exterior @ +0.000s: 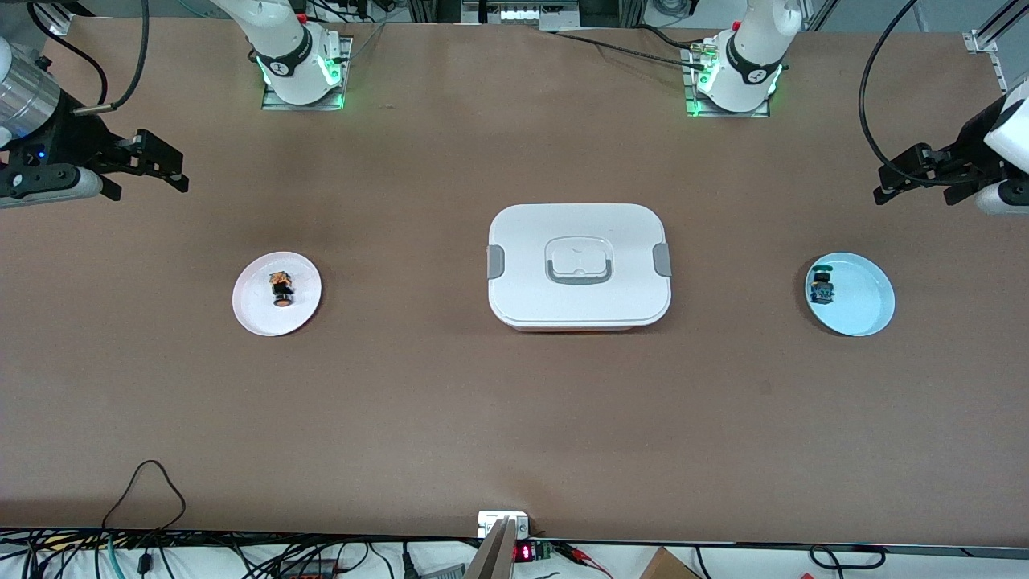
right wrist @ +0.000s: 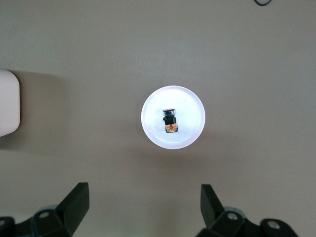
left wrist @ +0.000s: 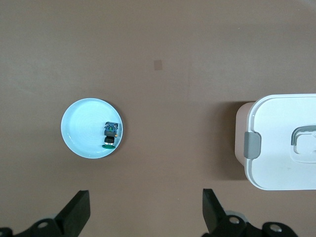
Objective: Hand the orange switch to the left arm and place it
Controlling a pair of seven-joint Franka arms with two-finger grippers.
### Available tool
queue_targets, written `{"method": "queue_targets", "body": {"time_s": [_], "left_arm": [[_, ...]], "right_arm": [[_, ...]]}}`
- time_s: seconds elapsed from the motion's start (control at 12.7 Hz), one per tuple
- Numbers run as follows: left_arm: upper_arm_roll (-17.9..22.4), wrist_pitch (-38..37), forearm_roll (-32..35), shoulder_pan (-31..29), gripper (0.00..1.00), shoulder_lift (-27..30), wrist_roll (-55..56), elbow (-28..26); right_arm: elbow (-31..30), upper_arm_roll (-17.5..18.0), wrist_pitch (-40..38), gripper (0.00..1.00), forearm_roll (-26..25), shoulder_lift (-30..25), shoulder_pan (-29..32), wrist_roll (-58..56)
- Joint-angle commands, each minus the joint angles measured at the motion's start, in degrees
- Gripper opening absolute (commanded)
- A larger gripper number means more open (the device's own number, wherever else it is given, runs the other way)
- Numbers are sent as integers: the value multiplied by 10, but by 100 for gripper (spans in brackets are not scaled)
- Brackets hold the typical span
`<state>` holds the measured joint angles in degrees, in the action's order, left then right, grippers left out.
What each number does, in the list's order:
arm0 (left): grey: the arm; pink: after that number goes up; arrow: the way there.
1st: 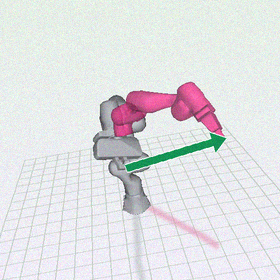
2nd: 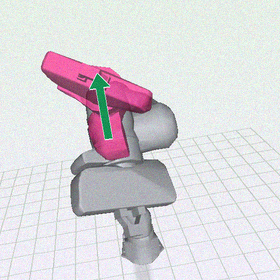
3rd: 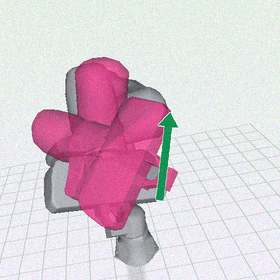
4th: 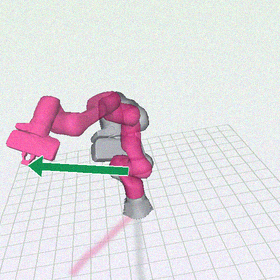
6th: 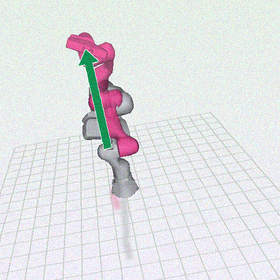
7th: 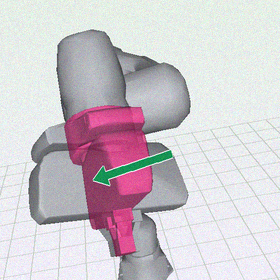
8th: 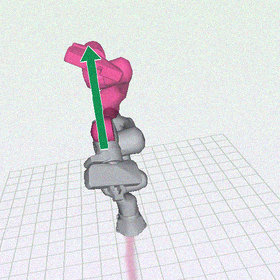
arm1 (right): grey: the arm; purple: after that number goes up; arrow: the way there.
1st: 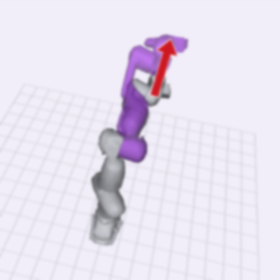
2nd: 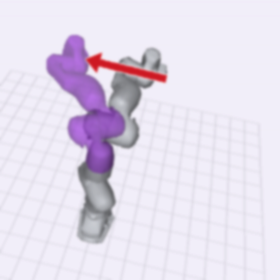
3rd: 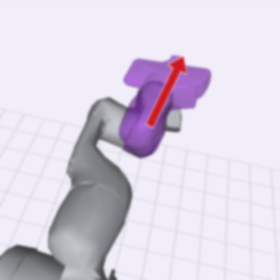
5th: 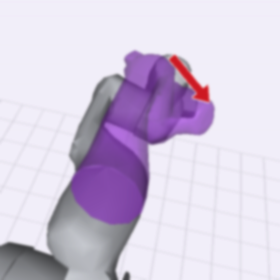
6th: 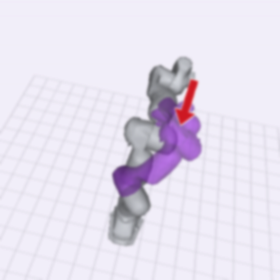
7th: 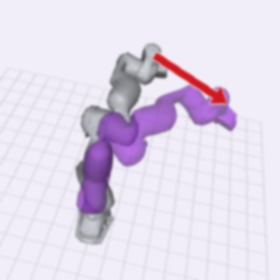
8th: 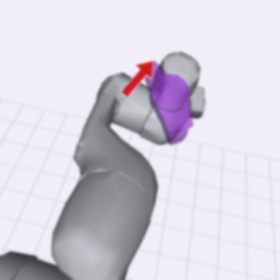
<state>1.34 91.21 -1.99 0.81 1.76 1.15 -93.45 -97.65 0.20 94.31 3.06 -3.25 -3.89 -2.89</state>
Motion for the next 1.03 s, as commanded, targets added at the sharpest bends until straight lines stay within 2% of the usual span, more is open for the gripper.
{"method": "queue_targets", "body": {"time_s": [0.0,0.47,0.71,0.95], "left_arm": [[-2,-11,9,-1,100,-6,3,14],[-1,-10,9,-2,100,-9,3,13],[0,-10,9,-2,100,-10,3,13],[-1,-9,9,-1,100,-10,3,14]], "right_arm": [[12,3,-8,100,-6,10,-9,7],[11,3,-16,100,-10,15,-13,-9],[-11,2,-14,100,-7,17,-14,-199],[-14,0,-8,100,-17,44,-12,-450]]}}
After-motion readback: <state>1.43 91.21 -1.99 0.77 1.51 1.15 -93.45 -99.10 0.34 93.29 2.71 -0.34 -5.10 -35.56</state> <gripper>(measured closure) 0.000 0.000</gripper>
